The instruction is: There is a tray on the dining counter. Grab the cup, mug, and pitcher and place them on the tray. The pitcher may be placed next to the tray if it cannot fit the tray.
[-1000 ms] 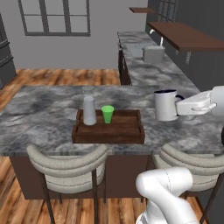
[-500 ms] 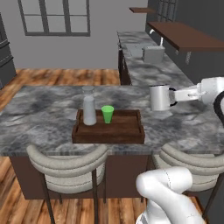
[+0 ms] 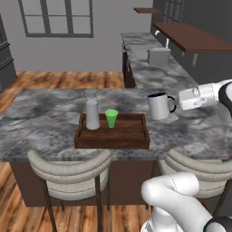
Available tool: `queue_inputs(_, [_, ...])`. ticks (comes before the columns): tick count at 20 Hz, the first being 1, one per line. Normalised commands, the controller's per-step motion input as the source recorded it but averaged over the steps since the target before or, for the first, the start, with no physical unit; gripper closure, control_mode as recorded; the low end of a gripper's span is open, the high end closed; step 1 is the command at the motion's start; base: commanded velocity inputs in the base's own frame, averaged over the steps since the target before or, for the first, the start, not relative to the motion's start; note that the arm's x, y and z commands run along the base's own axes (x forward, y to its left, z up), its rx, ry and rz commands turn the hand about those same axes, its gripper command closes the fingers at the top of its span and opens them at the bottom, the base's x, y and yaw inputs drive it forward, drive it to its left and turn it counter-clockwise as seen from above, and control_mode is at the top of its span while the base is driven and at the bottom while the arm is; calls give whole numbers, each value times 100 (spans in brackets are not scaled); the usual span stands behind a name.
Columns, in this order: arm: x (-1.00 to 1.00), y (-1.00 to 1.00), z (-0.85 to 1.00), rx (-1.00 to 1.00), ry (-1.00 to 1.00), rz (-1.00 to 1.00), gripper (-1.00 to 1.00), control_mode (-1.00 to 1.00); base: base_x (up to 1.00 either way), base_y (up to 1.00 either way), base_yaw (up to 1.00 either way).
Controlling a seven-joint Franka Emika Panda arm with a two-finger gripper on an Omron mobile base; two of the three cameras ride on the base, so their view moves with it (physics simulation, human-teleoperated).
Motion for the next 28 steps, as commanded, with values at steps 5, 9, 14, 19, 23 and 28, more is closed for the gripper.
queue_inputs(5, [54,-3,-19,0,0,29,100,-100,0,0,0])
queue_inputs(9, [33,-1,-27,-2,-1,27,100,-100,0,0,0])
queue_inputs(14, [12,-1,-37,0,-7,22,100,-100,0,0,0])
queue_inputs(19, [0,0,-42,0,-20,8,100,-100,0,0,0])
queue_inputs(23, [4,0,-23,0,-10,0,100,-100,0,0,0])
queue_inputs(28, [8,0,-19,0,-10,-11,100,-100,0,0,0])
